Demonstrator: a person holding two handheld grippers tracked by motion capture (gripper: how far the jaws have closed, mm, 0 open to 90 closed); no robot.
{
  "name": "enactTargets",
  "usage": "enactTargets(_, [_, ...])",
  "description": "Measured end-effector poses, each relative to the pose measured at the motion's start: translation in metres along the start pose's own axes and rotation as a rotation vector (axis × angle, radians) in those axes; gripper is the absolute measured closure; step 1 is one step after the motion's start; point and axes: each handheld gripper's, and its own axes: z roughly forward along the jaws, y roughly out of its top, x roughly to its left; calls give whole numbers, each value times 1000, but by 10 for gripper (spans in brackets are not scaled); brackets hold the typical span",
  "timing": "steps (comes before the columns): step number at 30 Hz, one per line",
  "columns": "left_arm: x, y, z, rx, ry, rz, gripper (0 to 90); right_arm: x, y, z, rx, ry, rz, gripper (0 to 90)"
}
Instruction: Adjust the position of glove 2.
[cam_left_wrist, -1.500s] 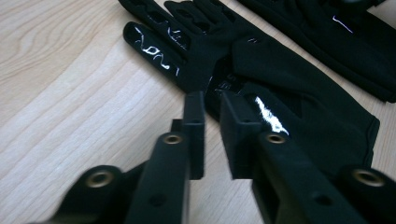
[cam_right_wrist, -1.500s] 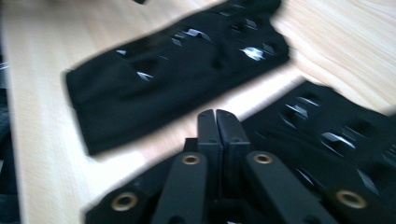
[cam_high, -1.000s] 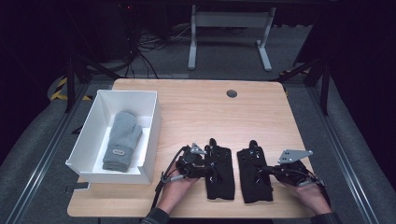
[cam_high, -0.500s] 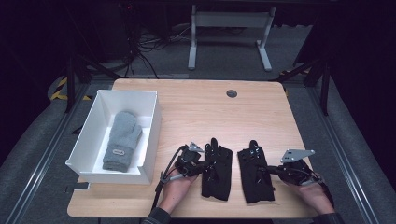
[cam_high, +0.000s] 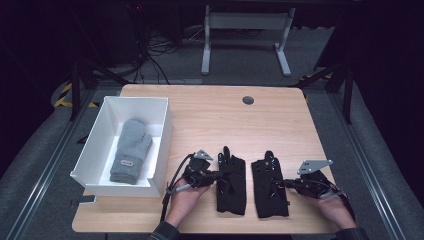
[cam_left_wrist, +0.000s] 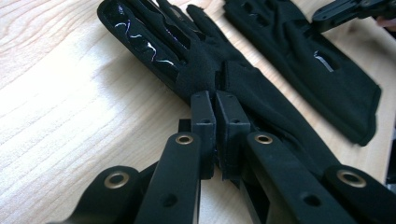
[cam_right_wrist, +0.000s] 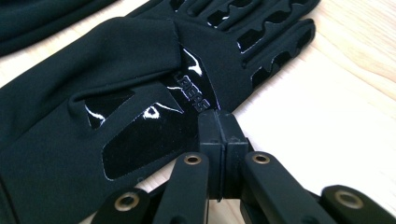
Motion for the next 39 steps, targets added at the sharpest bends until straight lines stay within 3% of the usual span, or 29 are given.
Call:
enactTargets(11, [1, 3, -8, -6, -28, 12, 874, 10, 10, 8, -27, 71, -11, 900])
enactTargets(26, [3, 13, -29, -41, -79, 28, 874, 25, 27, 25, -34, 129, -36, 900])
enactTargets(39, [-5, 22, -28, -50, -151, 46, 874, 34, 40, 37, -40, 158, -58, 900])
